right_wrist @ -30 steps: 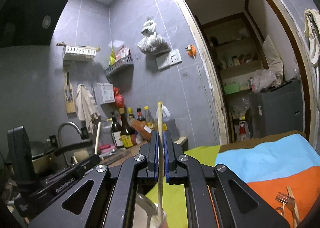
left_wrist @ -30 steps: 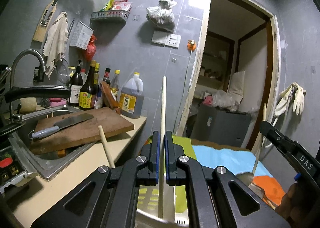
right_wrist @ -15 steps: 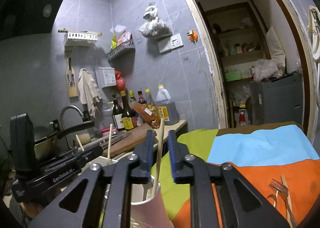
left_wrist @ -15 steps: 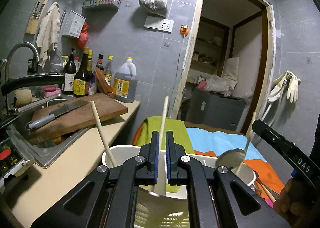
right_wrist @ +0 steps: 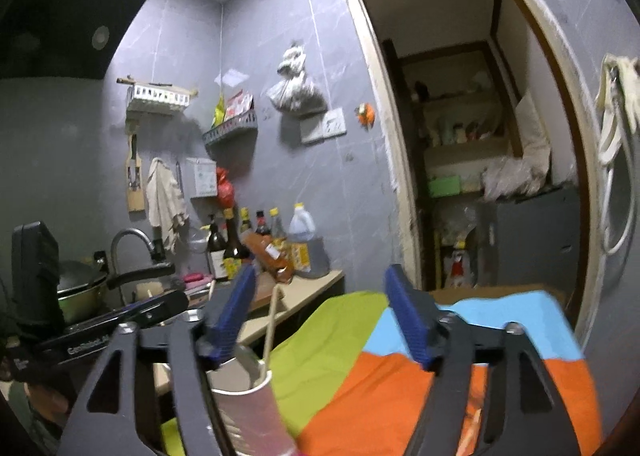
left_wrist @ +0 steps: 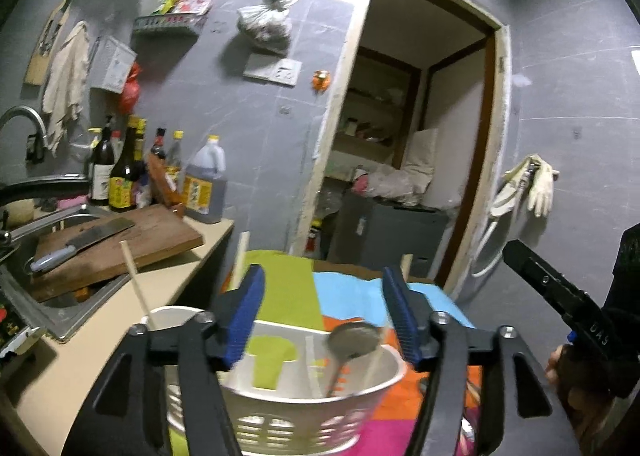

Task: Organize utensils
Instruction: 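Open both grippers to drop the chopsticks into the caddy, then move both grippers back toward the forks and chopsticks on the cloth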

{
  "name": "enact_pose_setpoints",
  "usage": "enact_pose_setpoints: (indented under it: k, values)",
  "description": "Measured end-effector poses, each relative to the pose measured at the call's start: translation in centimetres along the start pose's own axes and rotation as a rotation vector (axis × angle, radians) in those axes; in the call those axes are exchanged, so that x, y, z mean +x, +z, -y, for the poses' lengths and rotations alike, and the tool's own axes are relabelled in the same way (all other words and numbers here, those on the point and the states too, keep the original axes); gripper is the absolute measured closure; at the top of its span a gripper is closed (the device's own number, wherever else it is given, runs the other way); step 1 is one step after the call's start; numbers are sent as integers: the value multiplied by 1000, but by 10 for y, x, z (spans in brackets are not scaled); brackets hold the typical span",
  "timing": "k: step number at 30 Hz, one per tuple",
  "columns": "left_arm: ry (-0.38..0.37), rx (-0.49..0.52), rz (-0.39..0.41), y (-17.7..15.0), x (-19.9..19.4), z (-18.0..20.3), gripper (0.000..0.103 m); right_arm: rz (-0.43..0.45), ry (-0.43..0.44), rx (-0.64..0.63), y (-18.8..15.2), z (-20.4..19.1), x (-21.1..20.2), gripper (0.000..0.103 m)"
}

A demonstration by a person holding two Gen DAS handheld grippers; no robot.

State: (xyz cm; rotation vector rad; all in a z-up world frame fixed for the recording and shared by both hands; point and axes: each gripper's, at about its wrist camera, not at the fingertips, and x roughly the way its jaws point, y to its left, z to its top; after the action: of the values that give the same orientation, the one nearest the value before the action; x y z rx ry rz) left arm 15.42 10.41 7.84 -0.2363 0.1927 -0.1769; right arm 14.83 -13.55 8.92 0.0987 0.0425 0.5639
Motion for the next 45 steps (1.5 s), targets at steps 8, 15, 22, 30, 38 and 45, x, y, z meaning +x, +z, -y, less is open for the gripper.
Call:
enact_pose_setpoints:
  k: [8,15,22,30,38,45]
  values:
    - [-22,46,-10,-1,3,43,19,37,-83,-46,14,29,-41,3]
    - [-93,65,-51,-13,16,75,12,-21,-168,-75,7,61,-63,0]
    - [-126,113,-126,-35,36,108,12,-104,-260,-80,-5,95,-72,0]
    - [-144,141,-275,-60,60,129,12,-253,-338,-65,-29,130,-66,0]
    - [-126,200,-389,-88,82,143,14,-423,-388,28,-53,161,-42,20]
    - [-133,204,-508,-108,111,143,34,-536,-358,61,-70,175,-25,44]
